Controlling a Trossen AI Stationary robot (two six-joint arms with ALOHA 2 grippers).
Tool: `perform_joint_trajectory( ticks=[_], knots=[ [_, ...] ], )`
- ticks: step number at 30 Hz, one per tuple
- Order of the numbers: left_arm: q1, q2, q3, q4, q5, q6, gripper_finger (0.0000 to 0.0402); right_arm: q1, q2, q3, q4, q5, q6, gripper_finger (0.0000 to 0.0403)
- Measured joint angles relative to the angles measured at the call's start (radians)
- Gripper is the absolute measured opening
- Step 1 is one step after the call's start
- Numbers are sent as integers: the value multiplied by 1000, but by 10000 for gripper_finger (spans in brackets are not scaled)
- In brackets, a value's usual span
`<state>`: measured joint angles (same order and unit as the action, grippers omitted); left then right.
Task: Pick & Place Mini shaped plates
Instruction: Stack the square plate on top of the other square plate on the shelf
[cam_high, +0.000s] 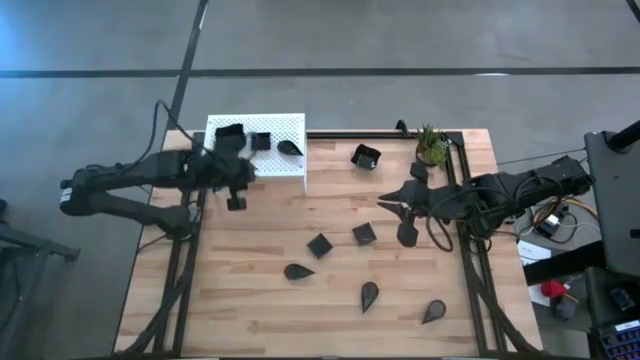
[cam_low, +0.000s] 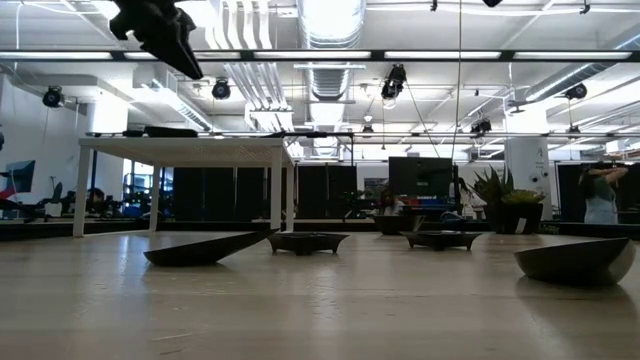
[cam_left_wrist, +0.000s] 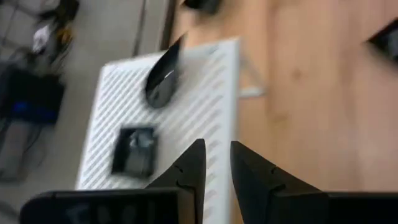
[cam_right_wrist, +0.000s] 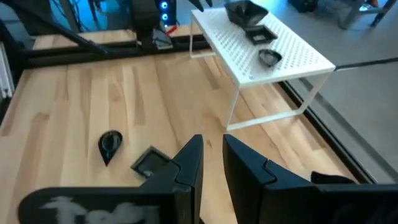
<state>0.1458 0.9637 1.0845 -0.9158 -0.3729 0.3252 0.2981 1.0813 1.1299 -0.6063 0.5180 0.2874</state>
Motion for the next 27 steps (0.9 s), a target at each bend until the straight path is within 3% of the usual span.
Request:
perform_joint_trajectory(
  ticks=[6, 14, 27],
  knots=[
    [-177, 34, -72, 151, 26, -60, 71, 0, 2, -75, 6, -79, -1, 59],
    [-346, 132, -156, 342, 42, -180, 71, 1, 11, -169, 19, -85, 24, 59],
    [-390, 450, -163, 509, 40, -507, 71, 3, 15, -210, 21, -103, -35, 59]
  ],
)
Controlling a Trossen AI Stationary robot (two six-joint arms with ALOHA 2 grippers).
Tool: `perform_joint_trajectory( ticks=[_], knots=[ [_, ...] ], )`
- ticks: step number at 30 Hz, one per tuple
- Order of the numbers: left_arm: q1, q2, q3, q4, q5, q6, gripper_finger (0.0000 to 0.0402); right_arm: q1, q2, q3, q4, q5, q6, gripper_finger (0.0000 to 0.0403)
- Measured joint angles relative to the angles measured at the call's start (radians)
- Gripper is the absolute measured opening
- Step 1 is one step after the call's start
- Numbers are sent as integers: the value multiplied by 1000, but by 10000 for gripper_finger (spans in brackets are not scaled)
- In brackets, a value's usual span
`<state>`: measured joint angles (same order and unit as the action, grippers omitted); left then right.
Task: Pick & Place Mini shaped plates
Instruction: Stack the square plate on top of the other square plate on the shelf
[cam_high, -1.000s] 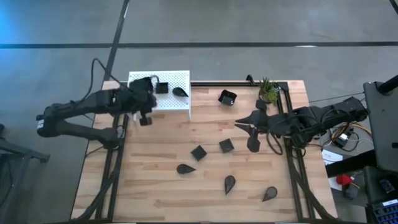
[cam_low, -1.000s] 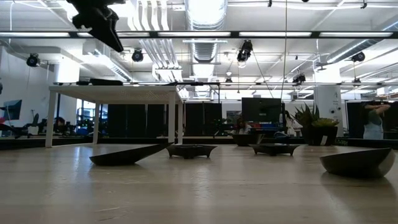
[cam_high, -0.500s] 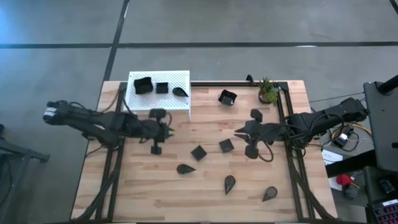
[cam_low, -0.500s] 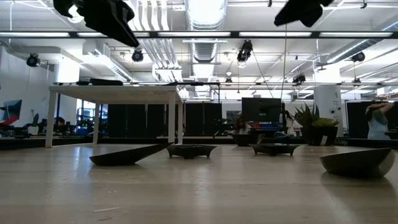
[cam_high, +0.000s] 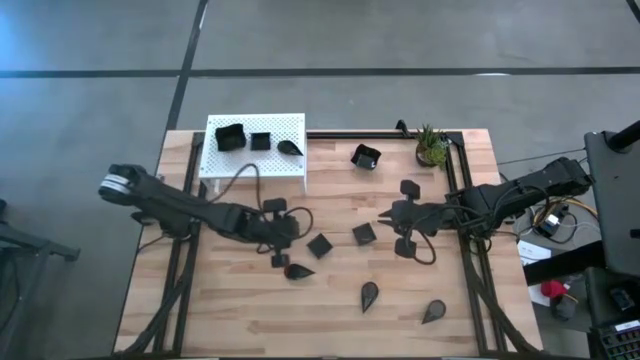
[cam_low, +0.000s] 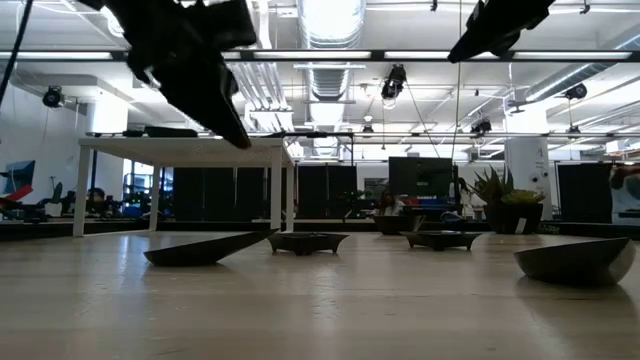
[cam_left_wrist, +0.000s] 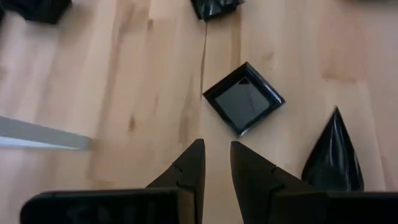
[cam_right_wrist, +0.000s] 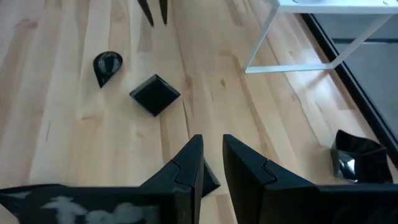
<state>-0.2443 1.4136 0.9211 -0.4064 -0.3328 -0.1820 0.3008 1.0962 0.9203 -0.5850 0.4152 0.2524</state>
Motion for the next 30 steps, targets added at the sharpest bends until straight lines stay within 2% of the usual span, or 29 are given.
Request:
perform_joint_trajectory(
  ticks=[5, 8, 21, 30],
  knots=[
    [2, 99, 0, 103, 0, -231, 71, 1, 3, -1, 1, -9, -56, 59],
    [2, 148, 0, 157, -1, -314, 71, 0, 5, -1, 1, -15, -88, 59],
    [55, 303, 0, 244, -6, -436, 71, 0, 5, -1, 27, -35, -99, 59],
    [69, 314, 0, 276, 30, -433, 71, 0, 5, -1, 43, -34, -99, 59]
  ],
)
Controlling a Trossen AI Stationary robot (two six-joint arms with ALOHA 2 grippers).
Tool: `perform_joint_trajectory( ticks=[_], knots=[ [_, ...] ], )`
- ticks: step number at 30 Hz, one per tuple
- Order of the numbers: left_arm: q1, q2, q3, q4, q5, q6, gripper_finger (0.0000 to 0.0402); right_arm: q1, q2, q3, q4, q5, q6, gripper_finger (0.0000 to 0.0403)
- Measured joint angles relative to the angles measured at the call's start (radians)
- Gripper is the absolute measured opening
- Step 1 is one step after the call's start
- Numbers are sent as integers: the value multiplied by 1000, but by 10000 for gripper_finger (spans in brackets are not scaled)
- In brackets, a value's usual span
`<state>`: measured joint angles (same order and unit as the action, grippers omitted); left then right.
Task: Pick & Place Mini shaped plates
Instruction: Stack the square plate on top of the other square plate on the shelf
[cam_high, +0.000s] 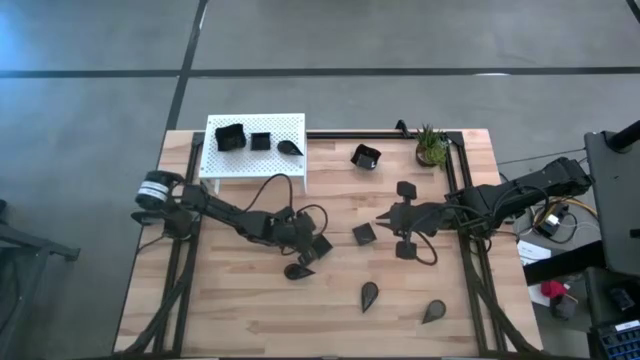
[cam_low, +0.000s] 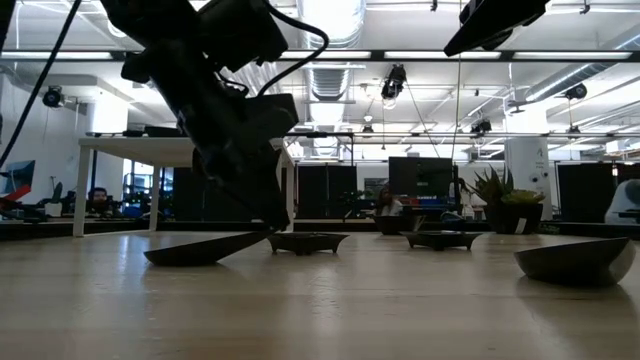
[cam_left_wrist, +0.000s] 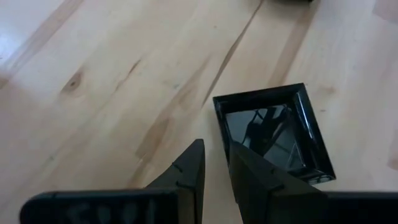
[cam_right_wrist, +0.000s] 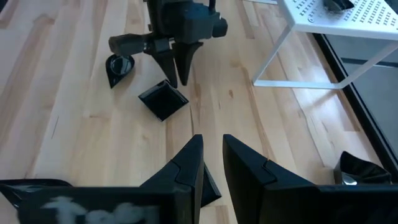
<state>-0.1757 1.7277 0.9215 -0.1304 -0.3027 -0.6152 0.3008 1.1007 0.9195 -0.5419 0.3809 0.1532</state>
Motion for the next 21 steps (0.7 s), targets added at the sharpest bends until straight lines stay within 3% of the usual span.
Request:
perform_joint_trajectory(
  ticks=[21],
  knots=[
    [2, 18, -10, 12, 44, -15, 71, 0, 0, 0, 1, 3, 0, 59]
  ],
)
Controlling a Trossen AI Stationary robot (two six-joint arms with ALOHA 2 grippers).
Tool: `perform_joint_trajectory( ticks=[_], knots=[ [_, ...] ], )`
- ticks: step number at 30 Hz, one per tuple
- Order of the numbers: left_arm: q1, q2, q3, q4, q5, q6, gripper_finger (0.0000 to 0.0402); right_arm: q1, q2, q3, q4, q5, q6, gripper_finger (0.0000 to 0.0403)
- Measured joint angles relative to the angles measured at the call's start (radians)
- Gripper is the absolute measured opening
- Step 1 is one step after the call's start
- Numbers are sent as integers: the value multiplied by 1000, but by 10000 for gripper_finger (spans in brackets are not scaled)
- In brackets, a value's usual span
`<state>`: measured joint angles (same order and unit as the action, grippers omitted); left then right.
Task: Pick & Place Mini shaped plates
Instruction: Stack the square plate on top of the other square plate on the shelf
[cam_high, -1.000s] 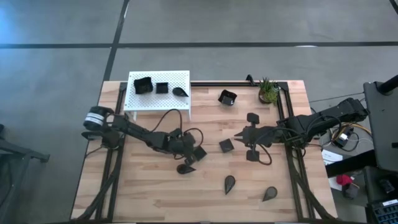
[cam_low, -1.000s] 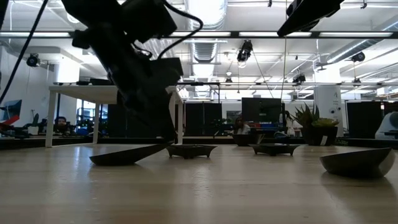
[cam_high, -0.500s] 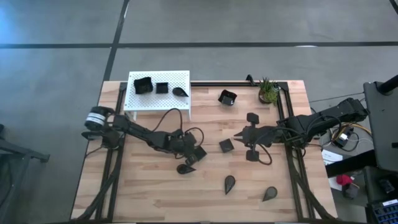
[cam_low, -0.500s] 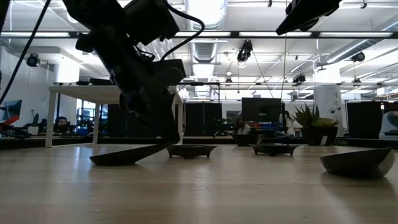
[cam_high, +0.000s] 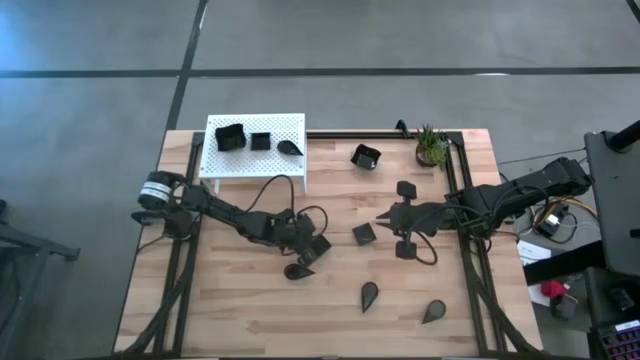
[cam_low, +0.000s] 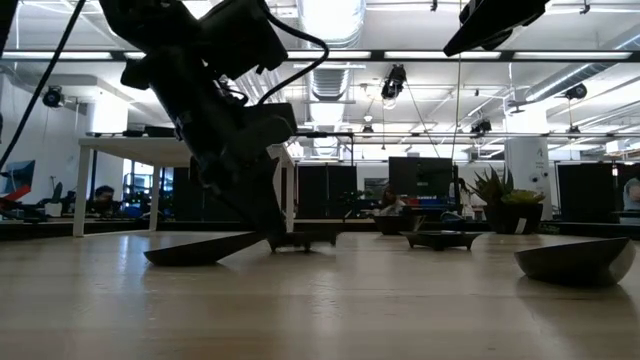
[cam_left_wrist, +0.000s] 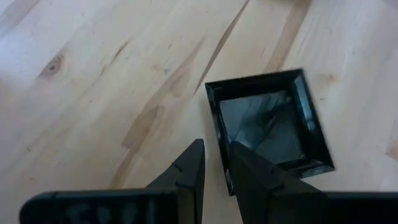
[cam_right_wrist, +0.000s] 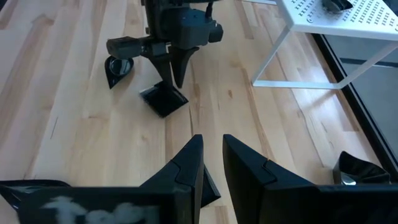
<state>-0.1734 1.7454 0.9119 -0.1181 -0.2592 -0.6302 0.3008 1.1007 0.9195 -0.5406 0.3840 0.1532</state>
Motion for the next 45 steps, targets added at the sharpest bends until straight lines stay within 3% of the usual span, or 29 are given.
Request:
perform_joint_trajectory(
  ticks=[23, 30, 33, 45],
  knots=[
    [2, 40, -10, 63, 32, -39, 71, 0, 0, 0, -1, 1, 1, 59],
    [2, 34, -8, 63, 45, -30, 11, 0, 0, 0, -2, 1, 2, 59],
    [2, 30, -9, 61, 45, -30, 6, 0, 0, 0, -2, 1, 2, 59],
    [2, -146, 6, -28, 33, 42, 0, 0, 0, 0, -2, 0, 4, 59]
  ],
)
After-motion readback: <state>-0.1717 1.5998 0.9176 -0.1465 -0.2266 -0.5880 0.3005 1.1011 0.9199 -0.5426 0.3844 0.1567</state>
